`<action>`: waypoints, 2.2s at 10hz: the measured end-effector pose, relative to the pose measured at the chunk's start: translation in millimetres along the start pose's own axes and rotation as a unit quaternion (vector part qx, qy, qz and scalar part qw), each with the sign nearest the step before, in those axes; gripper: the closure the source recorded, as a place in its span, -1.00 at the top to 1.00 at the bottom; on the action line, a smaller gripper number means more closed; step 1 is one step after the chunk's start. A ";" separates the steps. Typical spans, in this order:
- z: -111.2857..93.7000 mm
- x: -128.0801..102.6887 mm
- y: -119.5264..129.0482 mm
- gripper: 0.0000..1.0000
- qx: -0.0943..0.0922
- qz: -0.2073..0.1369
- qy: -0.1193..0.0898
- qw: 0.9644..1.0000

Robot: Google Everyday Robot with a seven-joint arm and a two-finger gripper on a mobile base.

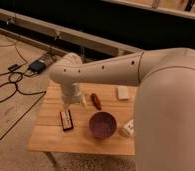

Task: Place the ceramic cup in the ceramic bowl

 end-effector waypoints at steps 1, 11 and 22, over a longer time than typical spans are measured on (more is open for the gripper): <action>4.2 -9.7 -3.6 0.30 0.007 -0.010 -0.005 1.000; 20.8 -185.9 -55.6 0.30 0.023 -0.030 -0.077 0.996; 36.4 -269.6 -20.1 0.30 -0.002 -0.073 -0.067 0.995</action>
